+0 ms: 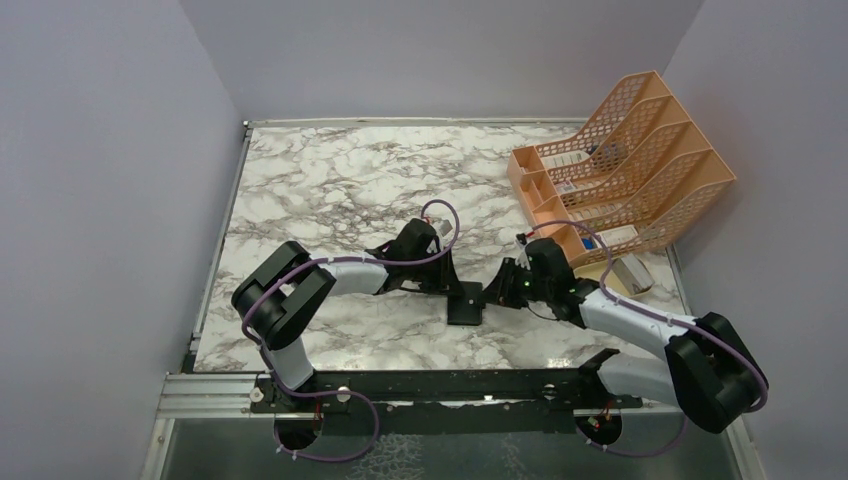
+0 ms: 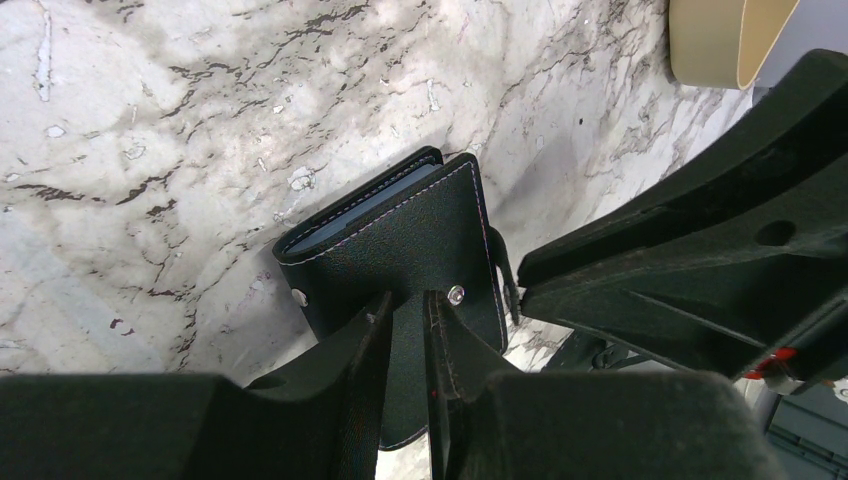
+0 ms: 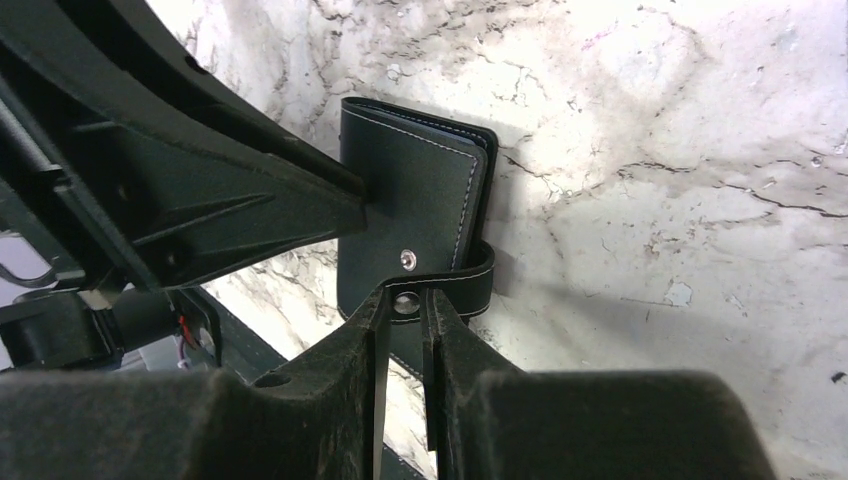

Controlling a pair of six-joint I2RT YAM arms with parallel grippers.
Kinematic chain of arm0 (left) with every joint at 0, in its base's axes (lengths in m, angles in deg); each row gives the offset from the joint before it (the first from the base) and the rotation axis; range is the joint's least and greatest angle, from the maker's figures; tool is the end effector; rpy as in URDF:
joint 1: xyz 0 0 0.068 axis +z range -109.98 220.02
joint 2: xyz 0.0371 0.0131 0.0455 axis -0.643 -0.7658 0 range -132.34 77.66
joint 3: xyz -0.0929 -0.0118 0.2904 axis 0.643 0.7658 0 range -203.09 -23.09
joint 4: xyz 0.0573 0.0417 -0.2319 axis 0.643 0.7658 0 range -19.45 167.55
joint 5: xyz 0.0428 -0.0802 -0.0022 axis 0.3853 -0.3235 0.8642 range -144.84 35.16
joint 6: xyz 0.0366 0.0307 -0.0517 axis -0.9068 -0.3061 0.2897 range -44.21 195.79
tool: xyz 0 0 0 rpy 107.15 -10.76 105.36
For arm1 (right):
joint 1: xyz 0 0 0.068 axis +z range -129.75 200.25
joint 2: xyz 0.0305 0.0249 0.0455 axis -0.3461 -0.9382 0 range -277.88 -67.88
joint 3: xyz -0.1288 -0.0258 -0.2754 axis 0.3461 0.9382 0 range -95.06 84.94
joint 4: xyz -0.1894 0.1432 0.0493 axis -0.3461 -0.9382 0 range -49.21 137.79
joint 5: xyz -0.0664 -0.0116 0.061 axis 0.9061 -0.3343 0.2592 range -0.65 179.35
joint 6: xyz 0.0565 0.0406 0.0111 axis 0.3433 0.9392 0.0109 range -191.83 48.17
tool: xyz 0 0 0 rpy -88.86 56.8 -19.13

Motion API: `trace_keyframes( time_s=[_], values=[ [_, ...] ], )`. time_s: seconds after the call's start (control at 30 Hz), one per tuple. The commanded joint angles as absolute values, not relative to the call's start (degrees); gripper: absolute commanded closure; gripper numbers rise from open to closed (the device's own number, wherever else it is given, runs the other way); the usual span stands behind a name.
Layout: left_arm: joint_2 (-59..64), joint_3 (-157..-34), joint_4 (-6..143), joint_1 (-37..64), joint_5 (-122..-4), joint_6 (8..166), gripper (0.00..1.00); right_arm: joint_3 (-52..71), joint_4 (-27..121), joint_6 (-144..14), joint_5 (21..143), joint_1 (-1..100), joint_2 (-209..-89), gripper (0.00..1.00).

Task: Put the credit cards into the card holder
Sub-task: Close the card holder at the center of the board.

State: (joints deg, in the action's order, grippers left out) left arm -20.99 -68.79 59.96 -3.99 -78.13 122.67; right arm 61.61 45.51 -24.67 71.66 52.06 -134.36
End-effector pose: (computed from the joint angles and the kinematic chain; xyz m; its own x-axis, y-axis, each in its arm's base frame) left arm 0.2299 -0.2538 0.1788 -0.9504 -0.0140 -0.3106 0.2261 0.6546 -0.7214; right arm 0.1579 0.1187 0.1843 -0.9128 0.2558 -0.3184 -0.0208 0.7495 0.6617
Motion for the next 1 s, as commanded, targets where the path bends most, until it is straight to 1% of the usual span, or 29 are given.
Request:
trace_keyframes(
  time_s=[0.0,0.17,0.4,0.97],
  values=[
    [-22.76,-67.59,62.77,-4.63,-75.20,122.02,0.78,62.39,49.71,-23.79,69.22,52.28,-137.08,0.82],
    [-22.67,-67.40,62.81,-4.74,-75.18,122.20,0.78,63.13,51.80,-23.72,68.93,52.33,-138.11,0.83],
    [-23.06,-67.65,62.81,-4.81,-75.22,122.29,0.78,63.08,52.87,-23.84,68.14,52.33,-139.62,0.86],
    [-23.21,-67.03,61.74,-5.33,-75.49,123.08,0.78,63.14,54.43,-23.64,68.23,52.37,-142.37,0.86]
  ],
)
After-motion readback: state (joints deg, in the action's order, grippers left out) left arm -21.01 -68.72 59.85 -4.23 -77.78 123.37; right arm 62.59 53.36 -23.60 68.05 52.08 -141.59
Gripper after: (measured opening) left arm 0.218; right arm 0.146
